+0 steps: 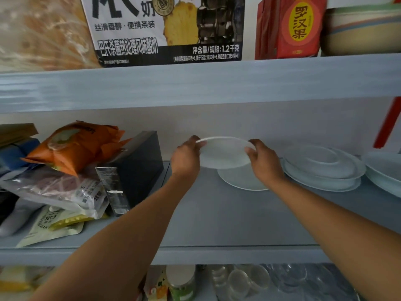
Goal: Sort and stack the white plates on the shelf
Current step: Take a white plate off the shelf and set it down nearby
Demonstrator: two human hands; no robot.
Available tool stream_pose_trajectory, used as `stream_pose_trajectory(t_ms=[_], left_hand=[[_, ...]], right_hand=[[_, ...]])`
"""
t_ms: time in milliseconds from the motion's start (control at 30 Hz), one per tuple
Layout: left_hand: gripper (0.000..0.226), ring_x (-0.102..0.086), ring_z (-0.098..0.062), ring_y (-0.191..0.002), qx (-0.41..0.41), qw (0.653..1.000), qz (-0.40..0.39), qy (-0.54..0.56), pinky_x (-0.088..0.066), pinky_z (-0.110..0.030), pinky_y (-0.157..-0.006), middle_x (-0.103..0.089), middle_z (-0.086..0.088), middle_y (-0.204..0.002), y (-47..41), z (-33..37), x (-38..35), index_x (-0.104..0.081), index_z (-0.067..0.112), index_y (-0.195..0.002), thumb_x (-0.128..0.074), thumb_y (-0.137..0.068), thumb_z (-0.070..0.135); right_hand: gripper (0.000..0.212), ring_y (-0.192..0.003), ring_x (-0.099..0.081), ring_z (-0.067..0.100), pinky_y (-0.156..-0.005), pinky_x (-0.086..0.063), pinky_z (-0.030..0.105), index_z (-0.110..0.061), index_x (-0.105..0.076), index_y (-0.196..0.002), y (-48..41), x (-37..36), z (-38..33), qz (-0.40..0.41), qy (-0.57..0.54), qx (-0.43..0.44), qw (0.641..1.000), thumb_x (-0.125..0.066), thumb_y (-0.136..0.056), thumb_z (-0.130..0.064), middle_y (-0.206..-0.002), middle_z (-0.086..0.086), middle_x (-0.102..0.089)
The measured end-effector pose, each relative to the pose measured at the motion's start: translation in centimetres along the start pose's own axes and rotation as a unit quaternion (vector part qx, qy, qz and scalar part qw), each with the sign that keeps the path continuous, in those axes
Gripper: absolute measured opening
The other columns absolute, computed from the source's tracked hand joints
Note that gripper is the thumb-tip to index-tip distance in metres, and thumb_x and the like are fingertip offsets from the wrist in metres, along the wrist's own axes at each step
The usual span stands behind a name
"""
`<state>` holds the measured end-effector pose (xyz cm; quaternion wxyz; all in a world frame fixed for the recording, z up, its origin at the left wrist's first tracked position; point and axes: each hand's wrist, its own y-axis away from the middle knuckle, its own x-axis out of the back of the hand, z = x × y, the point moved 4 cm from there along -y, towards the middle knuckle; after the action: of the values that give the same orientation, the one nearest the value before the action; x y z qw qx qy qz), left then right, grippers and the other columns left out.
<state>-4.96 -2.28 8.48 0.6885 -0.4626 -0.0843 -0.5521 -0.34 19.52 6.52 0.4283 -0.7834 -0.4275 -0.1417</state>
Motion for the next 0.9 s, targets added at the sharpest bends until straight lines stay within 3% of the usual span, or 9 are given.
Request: stream_pose_trajectory(t_ms=[67,167,233,333,467,600,767,900], left_hand=[[0.018,-0.070,-0.026,-0.079,0.061,0.997,0.011,0.047,-0.057,-0.040,-0.071,-0.072,-0.003,-0.094,-0.6,-0.5,1.3,-0.055,0.022,-0.107,-0.041,-0.100,0.031],[0.027,-0.072,-0.019,-0.060,0.094,0.995,0.005,0.021,-0.058,-0.038,-0.066,-0.070,0.003,-0.077,-1.5,-0.8,3.1,-0.051,0.023,-0.111,-0.040,-0.099,0.045],[0.032,-0.072,-0.021,-0.066,0.116,0.993,-0.003,-0.026,-0.052,-0.031,-0.065,-0.071,0.001,-0.078,-1.8,-1.1,4.3,-0.052,0.022,-0.115,-0.043,-0.097,0.048],[0.032,-0.067,-0.029,-0.092,0.122,0.985,-0.007,-0.119,-0.049,-0.034,-0.069,-0.069,-0.006,-0.102,-1.6,-1.5,5.8,-0.054,0.023,-0.123,-0.047,-0.097,0.040],[0.028,-0.067,-0.029,-0.093,0.117,0.974,-0.027,-0.191,-0.058,-0.041,-0.079,-0.068,-0.008,-0.106,-0.5,-2.5,6.6,-0.060,0.021,-0.121,-0.052,-0.095,0.024],[0.029,-0.065,-0.030,-0.098,0.137,0.960,-0.078,-0.231,-0.052,-0.037,-0.077,-0.068,-0.010,-0.108,1.3,-4.2,6.6,-0.062,0.018,-0.119,-0.054,-0.092,0.014],[0.029,-0.065,-0.029,-0.096,0.147,0.950,-0.135,-0.241,-0.047,-0.033,-0.069,-0.068,-0.011,-0.105,2.9,-5.9,6.3,-0.064,0.013,-0.117,-0.055,-0.090,0.010],[0.028,-0.064,-0.031,-0.098,0.151,0.946,-0.160,-0.237,-0.047,-0.034,-0.071,-0.067,-0.013,-0.107,3.9,-6.4,5.8,-0.063,0.010,-0.116,-0.053,-0.090,0.008]], right_hand=[[0.033,-0.088,-0.065,0.036,-0.074,-0.050,0.036,-0.006,-0.059,-0.104,-0.3,0.4,-0.6,0.000,-0.023,-0.009,1.000,-0.046,-0.099,-0.036,-0.093,0.015,-0.069],[0.034,-0.079,-0.063,0.034,-0.070,-0.055,0.049,-0.005,-0.054,-0.096,0.0,0.3,-1.9,-0.024,-0.028,-0.011,0.999,-0.045,-0.099,-0.038,-0.086,0.012,-0.065],[0.032,-0.080,-0.061,0.033,-0.070,-0.054,0.045,-0.005,-0.052,-0.096,0.3,-0.1,-2.9,-0.037,-0.025,-0.017,0.999,-0.043,-0.100,-0.036,-0.085,0.009,-0.061],[0.031,-0.081,-0.058,0.032,-0.067,-0.046,0.037,-0.003,-0.053,-0.096,0.6,-1.1,-3.8,-0.069,-0.047,-0.062,0.995,-0.041,-0.101,-0.032,-0.086,0.009,-0.057],[0.029,-0.076,-0.059,0.032,-0.064,-0.050,0.041,0.001,-0.058,-0.098,1.2,-3.2,-4.4,-0.144,-0.090,-0.145,0.975,-0.045,-0.097,-0.025,-0.088,0.020,-0.059],[0.018,-0.048,-0.045,0.020,-0.032,-0.031,0.012,0.002,-0.055,-0.099,3.5,-4.8,-4.7,-0.214,-0.152,-0.225,0.938,-0.046,-0.098,-0.014,-0.067,0.014,-0.051],[0.015,-0.044,-0.042,0.019,-0.037,-0.027,0.016,0.001,-0.054,-0.096,5.3,-5.7,-4.5,-0.270,-0.146,-0.256,0.917,-0.044,-0.097,-0.011,-0.063,0.012,-0.049],[0.016,-0.044,-0.041,0.019,-0.034,-0.027,0.013,0.002,-0.053,-0.098,6.0,-6.0,-4.2,-0.293,-0.134,-0.261,0.910,-0.044,-0.098,-0.012,-0.063,0.011,-0.047]])
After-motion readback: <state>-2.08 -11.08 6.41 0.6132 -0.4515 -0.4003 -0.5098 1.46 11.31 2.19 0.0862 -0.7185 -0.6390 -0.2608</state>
